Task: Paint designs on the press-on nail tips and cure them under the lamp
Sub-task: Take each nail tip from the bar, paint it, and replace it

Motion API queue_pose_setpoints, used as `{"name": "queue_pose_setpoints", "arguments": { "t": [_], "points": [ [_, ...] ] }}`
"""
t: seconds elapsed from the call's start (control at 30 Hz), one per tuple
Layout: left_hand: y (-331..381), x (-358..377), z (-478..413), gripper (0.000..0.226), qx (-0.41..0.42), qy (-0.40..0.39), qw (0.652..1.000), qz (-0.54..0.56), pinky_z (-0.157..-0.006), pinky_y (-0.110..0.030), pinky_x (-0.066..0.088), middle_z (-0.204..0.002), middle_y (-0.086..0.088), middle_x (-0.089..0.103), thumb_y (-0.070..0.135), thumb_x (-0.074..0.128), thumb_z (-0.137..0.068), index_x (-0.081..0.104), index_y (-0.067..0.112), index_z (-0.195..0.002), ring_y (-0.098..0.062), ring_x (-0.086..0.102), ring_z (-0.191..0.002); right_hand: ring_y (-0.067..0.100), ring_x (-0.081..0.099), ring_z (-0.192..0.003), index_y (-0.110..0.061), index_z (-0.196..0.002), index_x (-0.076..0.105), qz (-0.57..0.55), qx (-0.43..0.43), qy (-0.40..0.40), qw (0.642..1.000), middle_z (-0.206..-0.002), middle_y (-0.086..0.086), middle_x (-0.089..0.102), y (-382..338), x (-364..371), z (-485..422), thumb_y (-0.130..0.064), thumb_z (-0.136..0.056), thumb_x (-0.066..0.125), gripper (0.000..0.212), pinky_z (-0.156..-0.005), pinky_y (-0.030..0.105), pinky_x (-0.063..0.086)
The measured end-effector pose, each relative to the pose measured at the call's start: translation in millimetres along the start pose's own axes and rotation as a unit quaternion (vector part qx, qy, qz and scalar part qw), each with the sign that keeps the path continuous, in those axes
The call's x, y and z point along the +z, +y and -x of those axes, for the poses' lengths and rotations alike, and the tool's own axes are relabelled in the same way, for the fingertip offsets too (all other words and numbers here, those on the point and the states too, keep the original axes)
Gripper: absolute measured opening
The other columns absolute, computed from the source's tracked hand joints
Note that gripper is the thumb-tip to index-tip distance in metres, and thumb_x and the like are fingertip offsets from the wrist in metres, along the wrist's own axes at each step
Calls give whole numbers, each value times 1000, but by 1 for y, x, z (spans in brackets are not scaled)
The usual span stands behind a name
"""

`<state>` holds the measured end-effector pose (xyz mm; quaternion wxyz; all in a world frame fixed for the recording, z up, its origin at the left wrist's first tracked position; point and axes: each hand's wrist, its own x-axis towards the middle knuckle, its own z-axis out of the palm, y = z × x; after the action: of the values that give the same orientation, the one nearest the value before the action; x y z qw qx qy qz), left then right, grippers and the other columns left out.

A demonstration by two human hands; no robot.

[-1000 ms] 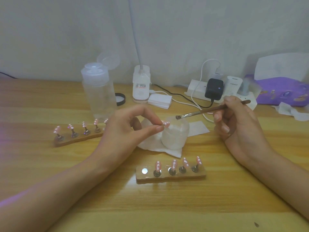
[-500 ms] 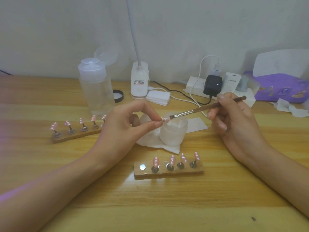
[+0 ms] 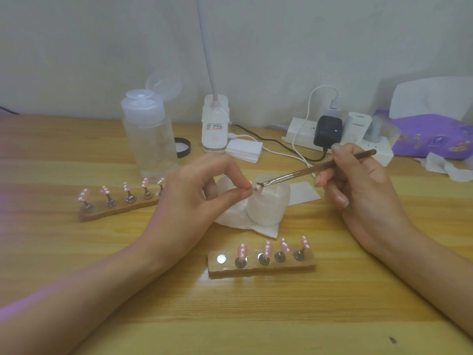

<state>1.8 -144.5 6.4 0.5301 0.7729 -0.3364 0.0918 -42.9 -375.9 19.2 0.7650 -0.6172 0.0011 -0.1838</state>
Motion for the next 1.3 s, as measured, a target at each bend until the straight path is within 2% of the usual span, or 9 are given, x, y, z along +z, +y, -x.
{"name": "queue_pose_setpoints", "arguments": {
  "t": [0.27, 0.43, 0.6, 0.73, 0.87, 0.97, 1.03, 1.13, 1.3],
  "points": [
    [-2, 2, 0, 13, 5, 3, 1000, -2, -55, -8, 29, -67, 18, 55, 18, 78, -84, 68, 24, -78, -7, 35, -49, 8, 31, -34, -27, -65, 59, 8, -13, -15, 1000, -62, 3, 69, 2, 0, -1, -34, -91, 56, 27, -39, 14, 29],
    [0, 2, 0, 12, 3, 8, 1000, -4, -56, -10, 31, -79, 2, 62, 20, 79, -82, 68, 24, -78, -9, 36, -50, 6, 31, -33, -28, -62, 61, -7, -10, 10, 1000, -60, 1, 68, 1, -2, -1, -32, -92, 56, 31, -38, 12, 30],
    [0, 2, 1, 12, -2, 11, 1000, -8, -53, -7, 28, -61, 23, 52, 15, 79, -83, 68, 19, -78, -6, 34, -47, 7, 32, -33, -27, -64, 60, 18, -15, -8, 1000, -61, 4, 69, 3, -2, -2, -31, -95, 55, 32, -38, 14, 29],
    [2, 2, 1, 12, -6, 12, 1000, -11, -52, -8, 28, -63, 19, 53, 15, 79, -83, 68, 18, -78, -7, 35, -46, 6, 32, -34, -27, -64, 60, -3, -20, 5, 1000, -61, 1, 68, 3, -4, -2, -27, -100, 52, 37, -39, 13, 30],
    [4, 2, 2, 13, -13, 9, 1000, 3, -51, -10, 29, -82, 0, 64, 15, 78, -83, 67, 17, -77, -8, 35, -46, 8, 32, -34, -20, -73, 54, 26, -31, -16, 999, -62, 1, 70, 3, -3, -2, -28, -100, 52, 28, -40, 15, 29],
    [5, 3, 2, 13, -23, 9, 1000, 7, -48, -10, 26, -68, 15, 60, 14, 78, -84, 67, 14, -77, -6, 33, -43, 7, 29, -34, -26, -64, 59, 14, -14, 24, 1000, -59, 1, 67, 3, -5, -2, -24, -102, 51, 39, -39, 15, 26],
    [6, 3, 3, 13, -26, 7, 1000, 6, -47, -8, 25, -57, 23, 54, 13, 77, -85, 66, 12, -77, -5, 32, -40, 6, 29, -34, -27, -64, 59, -5, -21, 13, 1000, -60, 0, 68, 2, -5, -2, -26, -102, 51, 38, -38, 14, 26],
    [5, 3, 4, 13, -29, 1, 999, 14, -48, -10, 28, -72, 15, 63, 14, 76, -86, 65, 14, -78, -5, 36, -41, 6, 29, -34, -26, -70, 57, 14, -35, -15, 999, -61, 1, 69, 3, -3, -1, -26, -101, 51, 32, -37, 13, 26],
    [6, 4, 4, 14, -30, -4, 1000, 3, -49, -11, 31, -81, 7, 64, 15, 75, -87, 64, 15, -78, -5, 41, -45, 6, 28, -34, -25, -68, 56, 8, -24, 21, 999, -58, 1, 67, 2, -6, -1, -24, -103, 50, 35, -37, 14, 25]
  ]
}}
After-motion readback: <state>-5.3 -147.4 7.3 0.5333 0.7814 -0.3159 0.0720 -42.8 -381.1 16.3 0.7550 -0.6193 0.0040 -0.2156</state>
